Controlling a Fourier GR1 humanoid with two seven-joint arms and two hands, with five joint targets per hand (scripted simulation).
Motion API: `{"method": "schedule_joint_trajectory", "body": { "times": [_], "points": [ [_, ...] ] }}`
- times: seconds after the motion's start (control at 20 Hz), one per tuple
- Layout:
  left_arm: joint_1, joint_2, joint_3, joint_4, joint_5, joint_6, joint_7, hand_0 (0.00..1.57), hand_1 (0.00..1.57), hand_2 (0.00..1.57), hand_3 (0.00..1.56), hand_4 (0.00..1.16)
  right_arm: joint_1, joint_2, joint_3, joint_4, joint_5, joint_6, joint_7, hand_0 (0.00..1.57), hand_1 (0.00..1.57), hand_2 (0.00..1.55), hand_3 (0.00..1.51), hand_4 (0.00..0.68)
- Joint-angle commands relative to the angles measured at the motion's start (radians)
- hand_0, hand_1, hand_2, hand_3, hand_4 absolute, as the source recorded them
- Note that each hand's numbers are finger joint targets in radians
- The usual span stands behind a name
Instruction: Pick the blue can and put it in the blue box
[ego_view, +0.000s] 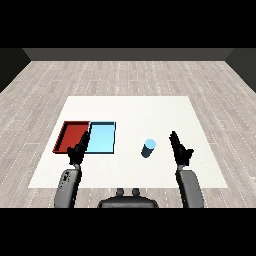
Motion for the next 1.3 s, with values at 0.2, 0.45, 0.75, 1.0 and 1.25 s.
{"method": "schedule_joint_trajectory", "body": {
  "times": [0.2,0.45,0.75,1.0,1.25],
  "points": [
    [-0.025,-0.005,0.046,0.0,0.005,0.001,-0.024,0.0,0.0,0.0,0.0,0.0,-0.031,-0.046,-0.073,0.022,-0.017,0.078,-0.02,0.0,0.0,0.0,0.0,0.0],
    [-0.064,-0.057,0.054,-0.073,0.079,-0.038,-0.322,0.0,0.0,0.0,0.0,0.0,-0.024,-0.014,-0.083,-0.017,-0.172,0.208,-0.213,0.0,0.0,0.0,0.0,0.0],
    [-0.068,-0.029,0.095,-0.003,0.106,-0.087,-0.415,0.0,0.0,0.0,0.0,0.0,-0.041,-0.032,-0.119,0.024,-0.208,0.259,-0.214,0.0,0.0,0.0,0.0,0.0],
    [-0.092,-0.039,0.08,0.015,0.09,-0.076,-0.408,0.0,0.0,0.0,0.0,0.0,-0.093,0.003,-0.102,0.073,-0.166,0.221,-0.222,0.0,0.0,0.0,0.0,0.0],
    [-0.037,0.001,0.131,-0.004,0.113,-0.106,-0.448,0.0,0.0,0.0,0.0,0.0,-0.055,-0.027,-0.122,-0.014,-0.232,0.283,-0.171,0.0,0.0,0.0,0.0,0.0]
  ]
}}
